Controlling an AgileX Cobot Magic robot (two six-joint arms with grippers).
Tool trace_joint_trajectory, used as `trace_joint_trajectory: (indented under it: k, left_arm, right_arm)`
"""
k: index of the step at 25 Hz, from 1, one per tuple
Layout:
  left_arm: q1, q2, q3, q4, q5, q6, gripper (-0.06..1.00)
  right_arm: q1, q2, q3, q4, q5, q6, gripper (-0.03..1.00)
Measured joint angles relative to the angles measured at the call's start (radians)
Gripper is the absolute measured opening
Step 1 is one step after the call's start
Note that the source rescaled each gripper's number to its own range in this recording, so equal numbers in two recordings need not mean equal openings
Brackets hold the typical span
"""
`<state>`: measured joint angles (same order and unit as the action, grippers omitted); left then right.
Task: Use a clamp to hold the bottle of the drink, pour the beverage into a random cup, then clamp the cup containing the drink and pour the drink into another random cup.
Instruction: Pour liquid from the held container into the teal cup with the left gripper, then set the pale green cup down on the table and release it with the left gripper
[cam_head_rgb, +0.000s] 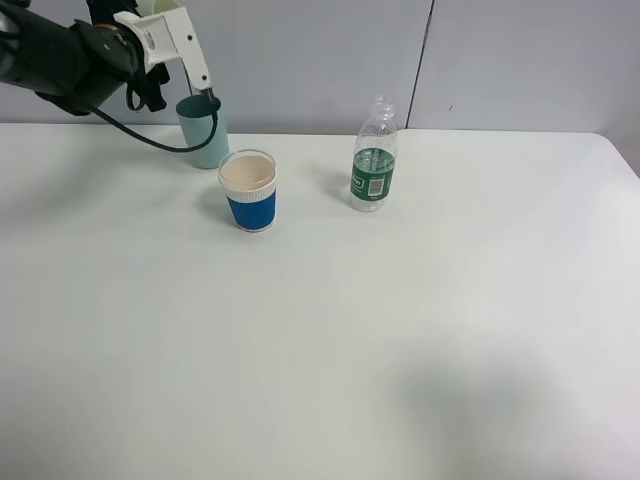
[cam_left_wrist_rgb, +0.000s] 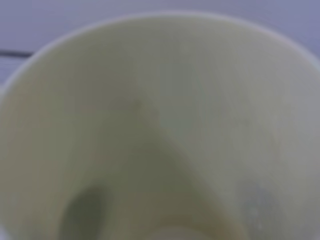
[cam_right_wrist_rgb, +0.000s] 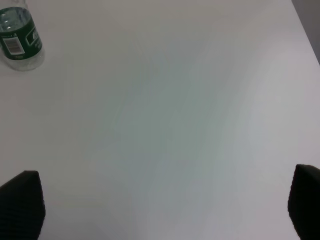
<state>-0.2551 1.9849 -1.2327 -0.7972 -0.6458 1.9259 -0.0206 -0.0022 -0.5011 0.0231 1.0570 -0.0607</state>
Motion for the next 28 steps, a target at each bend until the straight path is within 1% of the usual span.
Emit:
trace_joint_trajectory:
  k: [5,7,9,12,16,20,23,25,27,28]
  left_arm:
    - [0.002,-0.113,0.092,0.028,0.111,-0.247,0.04]
    - [0.006,-0.157,0.128,0.047,0.158,-0.367,0.04]
    - [0.009,-0.205,0.164,0.075,0.202,-0.475,0.04]
    - [0.01,-0.269,0.225,0.146,0.261,-0.616,0.04]
    - [0.01,-0.351,0.308,0.221,0.311,-0.714,0.04]
    - [0.01,-0.431,0.397,0.243,0.322,-0.798,0.04]
    - [0.01,-0.486,0.469,0.261,0.331,-0.888,0.04]
    - [0.01,-0.519,0.512,0.316,0.335,-0.981,0.04]
    - [0.01,-0.557,0.554,0.411,0.342,-1.088,0.04]
    - [0.01,-0.572,0.576,0.479,0.342,-1.158,0.04]
  right_arm:
    - [0.0,0.0,0.0,0.0,0.0,0.0,0.94]
    - [0.0,0.0,0.0,0.0,0.0,0.0,0.94]
    - [0.0,0.0,0.0,0.0,0.0,0.0,0.94]
    - [0.0,0.0,0.0,0.0,0.0,0.0,0.94]
    - [0.0,0.0,0.0,0.0,0.0,0.0,0.94]
    - [0.0,0.0,0.0,0.0,0.0,0.0,0.94]
    - [0.0,0.0,0.0,0.0,0.0,0.0,0.94]
    - [0.0,0.0,0.0,0.0,0.0,0.0,0.94]
    - [0.0,0.0,0.0,0.0,0.0,0.0,0.94]
    - [0.0,0.0,0.0,0.0,0.0,0.0,0.94]
